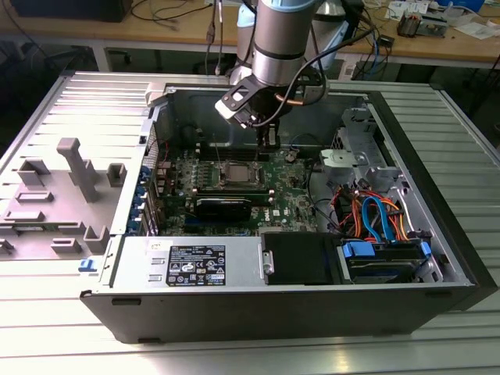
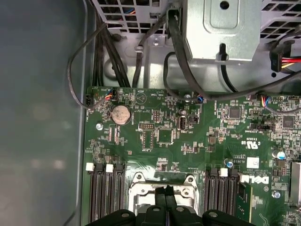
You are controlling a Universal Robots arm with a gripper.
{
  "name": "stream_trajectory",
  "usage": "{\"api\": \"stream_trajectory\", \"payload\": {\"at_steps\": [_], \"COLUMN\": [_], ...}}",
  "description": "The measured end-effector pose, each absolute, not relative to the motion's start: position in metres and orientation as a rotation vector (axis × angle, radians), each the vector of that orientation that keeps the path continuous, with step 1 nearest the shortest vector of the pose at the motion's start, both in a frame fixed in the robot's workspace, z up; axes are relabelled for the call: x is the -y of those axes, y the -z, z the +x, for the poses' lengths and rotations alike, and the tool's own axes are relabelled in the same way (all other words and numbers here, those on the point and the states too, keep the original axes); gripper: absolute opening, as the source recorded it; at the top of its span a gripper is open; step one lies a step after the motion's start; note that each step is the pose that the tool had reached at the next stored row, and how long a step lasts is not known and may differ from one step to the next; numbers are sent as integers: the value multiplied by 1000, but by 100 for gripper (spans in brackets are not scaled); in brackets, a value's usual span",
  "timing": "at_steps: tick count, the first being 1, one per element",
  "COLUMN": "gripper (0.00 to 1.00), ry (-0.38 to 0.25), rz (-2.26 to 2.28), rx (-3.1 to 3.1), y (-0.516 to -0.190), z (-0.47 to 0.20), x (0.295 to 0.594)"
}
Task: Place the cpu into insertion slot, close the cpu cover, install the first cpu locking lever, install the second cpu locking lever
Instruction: 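Close the cpu cover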
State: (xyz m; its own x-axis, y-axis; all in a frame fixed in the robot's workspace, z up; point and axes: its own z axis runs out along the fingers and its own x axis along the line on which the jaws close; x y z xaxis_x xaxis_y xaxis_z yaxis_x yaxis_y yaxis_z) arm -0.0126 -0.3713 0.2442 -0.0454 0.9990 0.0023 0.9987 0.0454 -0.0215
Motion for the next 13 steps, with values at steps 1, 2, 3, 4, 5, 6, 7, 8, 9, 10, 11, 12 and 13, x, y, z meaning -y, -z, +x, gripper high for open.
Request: {"api": "stream_trajectory", "payload": {"at_steps": [1,2,3,4,5,6,7,8,9,10,11,12,13], "gripper": [11,11,11,11,11,11,11,11,11,11,11,11,11], "ry": [-22,-22,-22,-22,-22,-22,-22,-22,-22,-22,-22,-22,-22], "rz": [-2159,-2159,-2159,-2159,-2159,-2159,-2159,-2159,-2159,-2159,-2159,-2159,-2159], "rx": [2259,2259,2259,2259,2259,2259,2259,2259,2259,2259,2259,2259,2259], "y": [-244,-244,-244,-244,-243,-243,-243,-243,-243,-243,-243,-243,-242], "z": [-14,-15,-16,-17,-18,-19,-20,-20,-21,-21,-23,-24,-25], "x": [371,371,371,371,371,371,371,371,371,371,371,371,371]}}
